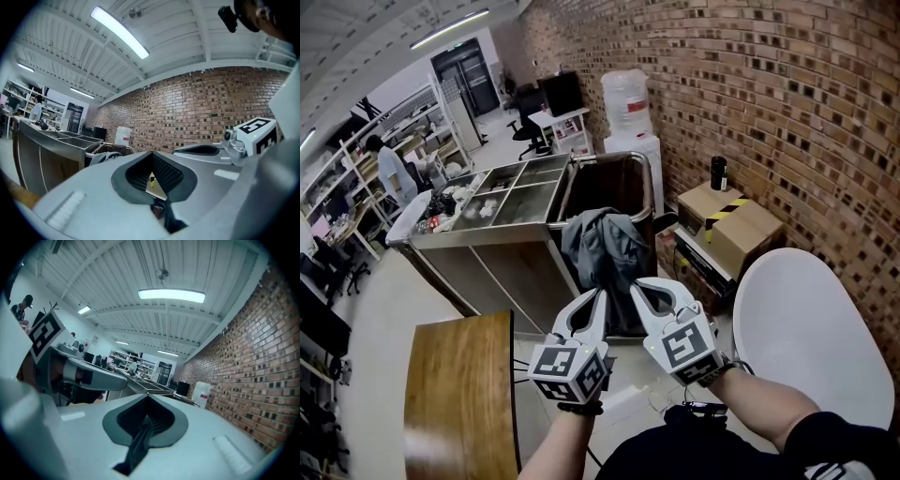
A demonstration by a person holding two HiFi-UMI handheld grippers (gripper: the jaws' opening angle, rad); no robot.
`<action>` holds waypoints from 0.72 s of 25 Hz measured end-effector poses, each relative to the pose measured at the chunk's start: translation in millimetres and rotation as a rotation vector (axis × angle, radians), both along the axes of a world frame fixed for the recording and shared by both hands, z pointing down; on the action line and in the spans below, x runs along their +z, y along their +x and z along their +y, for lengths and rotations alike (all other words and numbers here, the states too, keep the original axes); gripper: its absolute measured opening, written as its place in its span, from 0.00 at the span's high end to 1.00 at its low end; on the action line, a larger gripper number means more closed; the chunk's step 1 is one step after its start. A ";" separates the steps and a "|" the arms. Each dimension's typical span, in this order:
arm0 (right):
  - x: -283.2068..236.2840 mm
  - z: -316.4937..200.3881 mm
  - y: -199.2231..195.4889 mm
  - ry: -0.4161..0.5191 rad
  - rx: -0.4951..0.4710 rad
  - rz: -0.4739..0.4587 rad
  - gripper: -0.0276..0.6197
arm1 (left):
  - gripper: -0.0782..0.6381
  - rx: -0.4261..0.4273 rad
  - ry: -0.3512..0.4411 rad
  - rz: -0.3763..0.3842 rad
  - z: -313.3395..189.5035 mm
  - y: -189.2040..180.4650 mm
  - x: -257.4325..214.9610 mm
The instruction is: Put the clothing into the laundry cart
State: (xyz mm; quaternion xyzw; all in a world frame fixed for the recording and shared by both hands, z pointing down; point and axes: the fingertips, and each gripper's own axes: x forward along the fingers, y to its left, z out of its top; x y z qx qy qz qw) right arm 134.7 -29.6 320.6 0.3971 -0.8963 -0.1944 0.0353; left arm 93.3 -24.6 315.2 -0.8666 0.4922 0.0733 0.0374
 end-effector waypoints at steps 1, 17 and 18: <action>-0.2 -0.7 0.0 0.016 -0.004 0.006 0.96 | 0.89 0.000 0.000 0.000 0.0 0.4 0.6; -1.5 4.5 7.5 -0.050 -0.004 -0.041 0.96 | 0.89 -0.004 -0.005 -0.012 -2.1 10.3 3.1; -1.0 3.8 8.2 -0.035 -0.005 -0.026 0.96 | 0.89 -0.004 -0.005 -0.012 -1.8 10.8 3.1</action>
